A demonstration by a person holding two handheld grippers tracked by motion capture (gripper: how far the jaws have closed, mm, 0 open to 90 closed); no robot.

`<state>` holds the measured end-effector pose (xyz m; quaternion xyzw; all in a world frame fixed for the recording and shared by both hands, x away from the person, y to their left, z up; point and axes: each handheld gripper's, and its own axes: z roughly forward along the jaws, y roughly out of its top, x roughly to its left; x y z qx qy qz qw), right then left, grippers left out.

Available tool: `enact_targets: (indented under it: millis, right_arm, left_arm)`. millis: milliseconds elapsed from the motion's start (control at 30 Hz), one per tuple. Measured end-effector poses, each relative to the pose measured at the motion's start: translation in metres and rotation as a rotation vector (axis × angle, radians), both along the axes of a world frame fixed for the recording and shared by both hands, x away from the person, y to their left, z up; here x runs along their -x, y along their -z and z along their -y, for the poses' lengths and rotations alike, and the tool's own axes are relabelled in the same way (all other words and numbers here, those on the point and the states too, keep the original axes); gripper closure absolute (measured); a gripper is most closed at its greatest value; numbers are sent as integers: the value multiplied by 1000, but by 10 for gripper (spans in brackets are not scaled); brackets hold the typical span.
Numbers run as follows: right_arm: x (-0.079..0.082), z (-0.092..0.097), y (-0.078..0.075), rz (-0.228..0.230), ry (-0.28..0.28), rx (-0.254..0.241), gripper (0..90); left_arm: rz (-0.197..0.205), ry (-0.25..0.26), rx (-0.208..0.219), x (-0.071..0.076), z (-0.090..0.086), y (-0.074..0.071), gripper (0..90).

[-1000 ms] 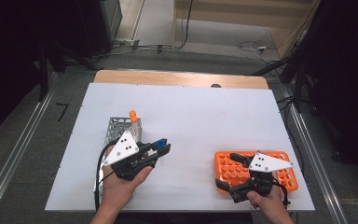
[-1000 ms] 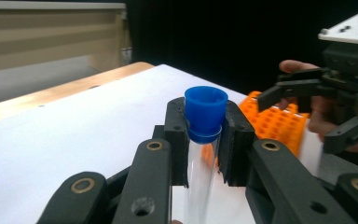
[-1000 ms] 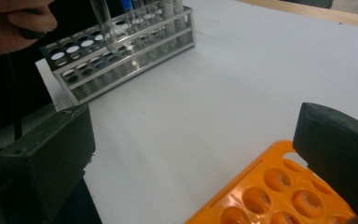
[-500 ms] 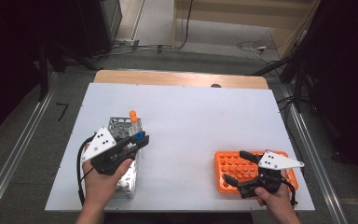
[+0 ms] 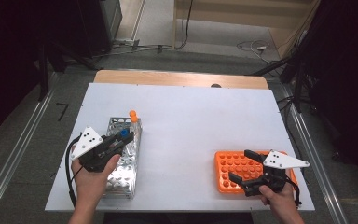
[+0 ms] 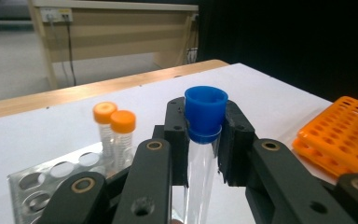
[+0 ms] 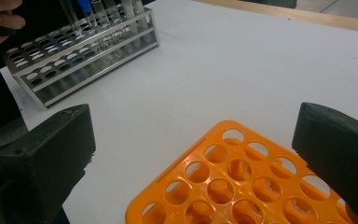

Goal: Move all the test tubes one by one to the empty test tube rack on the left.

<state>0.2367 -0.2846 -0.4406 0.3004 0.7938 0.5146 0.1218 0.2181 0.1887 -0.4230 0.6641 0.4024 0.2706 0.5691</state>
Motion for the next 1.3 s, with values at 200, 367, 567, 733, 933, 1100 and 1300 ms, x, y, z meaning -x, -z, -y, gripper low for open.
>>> enact_targets:
  millis: [200, 367, 567, 733, 933, 1100, 1300]
  right_arm:
    - [0, 1, 1, -1, 3, 6, 0]
    - [0, 1, 2, -5, 5, 12, 0]
    - [0, 4, 1, 0, 7, 11, 0]
    - [0, 5, 1, -3, 10, 13, 0]
    - [0, 4, 2, 0, 5, 15, 0]
    - [0, 4, 2, -3, 7, 16, 0]
    - [0, 5, 2, -2, 11, 18, 0]
  left_arm:
    - [-8, -20, -15, 0, 1, 5, 770]
    - [-24, -25, -49, 2, 4, 9, 770]
    - [-46, -29, -81, 5, 7, 13, 769]
    - [-77, -25, -89, 7, 6, 18, 768]
    - [-119, -31, -121, 4, 9, 18, 768]
    - [-173, -28, -177, 1, 14, 20, 768]
    - [-195, -22, -190, -1, 14, 20, 758]
